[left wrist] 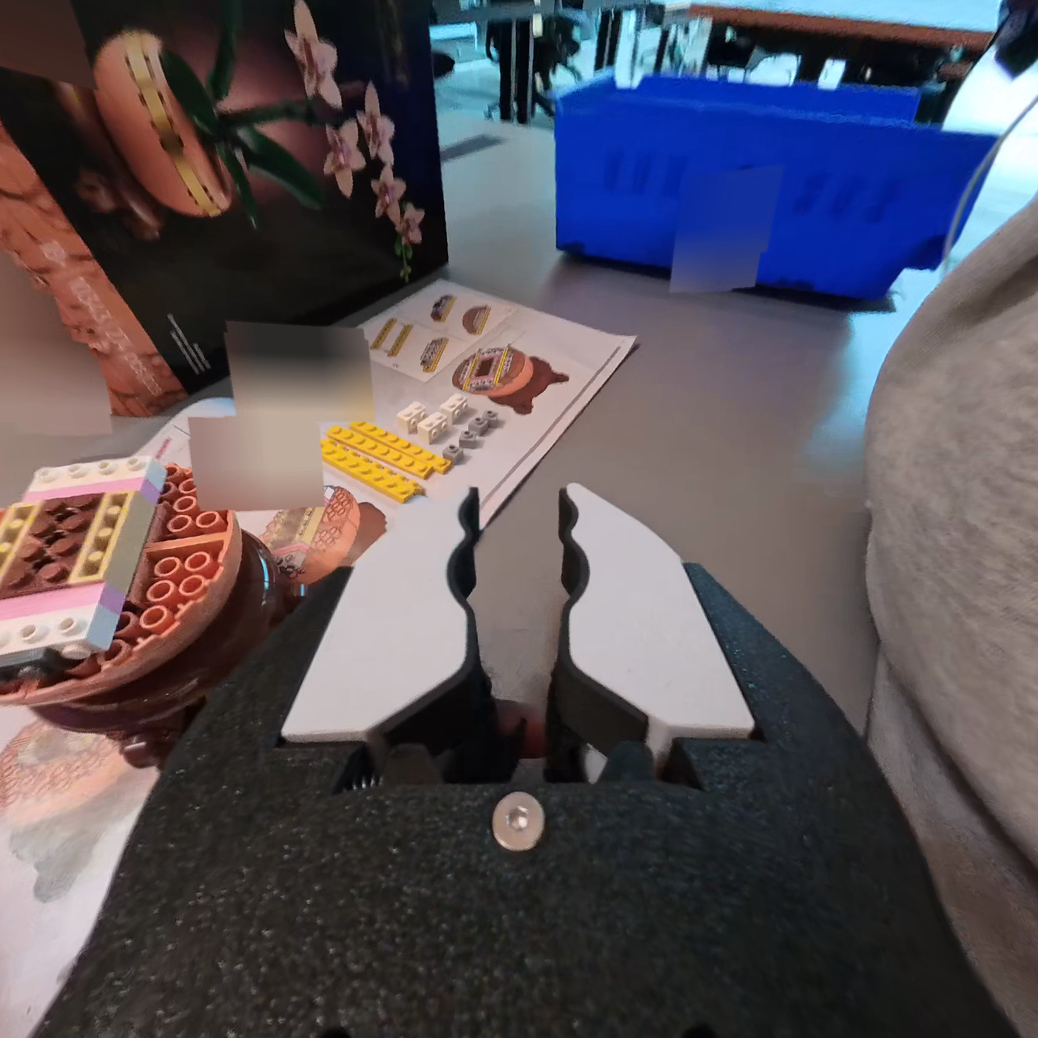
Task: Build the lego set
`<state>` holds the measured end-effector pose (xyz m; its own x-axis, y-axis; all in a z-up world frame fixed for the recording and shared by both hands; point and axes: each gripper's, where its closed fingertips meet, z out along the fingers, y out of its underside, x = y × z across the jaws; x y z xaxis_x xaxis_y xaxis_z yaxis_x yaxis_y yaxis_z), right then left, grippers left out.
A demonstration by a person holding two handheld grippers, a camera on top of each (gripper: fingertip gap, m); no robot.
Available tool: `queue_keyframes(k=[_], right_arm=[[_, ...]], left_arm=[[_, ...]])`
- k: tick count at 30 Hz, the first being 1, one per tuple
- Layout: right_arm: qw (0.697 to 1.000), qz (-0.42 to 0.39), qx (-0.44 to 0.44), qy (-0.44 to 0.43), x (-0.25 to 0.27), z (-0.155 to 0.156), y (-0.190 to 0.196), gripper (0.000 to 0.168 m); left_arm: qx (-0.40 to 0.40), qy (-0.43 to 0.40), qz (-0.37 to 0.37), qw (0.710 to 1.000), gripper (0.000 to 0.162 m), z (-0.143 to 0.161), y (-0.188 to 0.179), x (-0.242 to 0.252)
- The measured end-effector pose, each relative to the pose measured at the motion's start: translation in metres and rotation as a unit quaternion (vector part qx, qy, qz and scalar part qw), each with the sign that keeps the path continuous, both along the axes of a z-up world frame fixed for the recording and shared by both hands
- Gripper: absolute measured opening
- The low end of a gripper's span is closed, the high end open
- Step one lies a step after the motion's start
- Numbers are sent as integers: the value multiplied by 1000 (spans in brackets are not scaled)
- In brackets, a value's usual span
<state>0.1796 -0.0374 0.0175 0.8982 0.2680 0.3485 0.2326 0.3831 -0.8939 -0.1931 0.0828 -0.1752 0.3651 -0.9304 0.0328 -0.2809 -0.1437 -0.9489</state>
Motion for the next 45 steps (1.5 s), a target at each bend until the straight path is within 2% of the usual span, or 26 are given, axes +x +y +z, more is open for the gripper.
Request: queue_keyframes(k=[4, 8, 11, 14, 16, 19, 22, 24, 26, 28, 30, 33, 35, 38, 40, 43, 45], right_arm=[[999, 20, -17, 18, -41, 7, 9, 0], [994, 71, -74, 38, -99, 13, 34, 0], [988, 98, -119, 7, -153, 8, 58, 0], [983, 124, -124, -57, -217, 0, 76, 0], [969, 164, -167, -82, -262, -17, 83, 2], [944, 205, -252, -49, -314, -56, 95, 1], [931, 202, -300, -45, -348, -102, 102, 0], [929, 208, -305, -26, -364, -121, 105, 1], [924, 219, -312, -21, -375, -124, 110, 2], [918, 261, -296, -47, -393, -103, 121, 2], [875, 358, -309, -100, -431, -76, 132, 6], [775, 513, -308, -204, -519, -40, 141, 22], [711, 565, -299, -294, -586, -40, 147, 15], [592, 617, -316, -410, -681, -82, 141, 3], [537, 601, -323, -496, -725, -131, 141, 2], [491, 556, -294, -603, -760, -190, 136, 1], [481, 539, -281, -632, -769, -210, 132, 0]], left_arm=[[49, -41, 5, 998, 18, 25, -15, -4], [93, -63, -4, 994, 23, 45, -33, -10], [117, -60, -2, 991, 22, 49, -37, -17], [147, -57, 7, 988, 20, 48, -30, -21], [144, -32, 14, 989, 20, 38, -23, -27], [144, -14, 18, 989, 20, 30, -18, -39], [130, -21, 14, 991, 20, 29, -14, -48], [116, -37, 9, 993, 20, 29, -13, -51], [105, -52, -8, 993, 20, 24, -15, -52], [101, -71, -26, 992, 20, 23, -17, -52], [115, -113, -32, 986, 20, 33, -16, -53], [129, -148, -17, 980, 19, 43, -14, -59], [158, -159, -22, 974, 19, 47, -21, -61], [184, -175, -30, 967, 19, 52, -28, -65], [192, -185, -30, 963, 19, 54, -31, -69], [198, -194, -38, 960, 19, 56, -35, -71], [197, -195, -42, 960, 19, 56, -35, -71]])
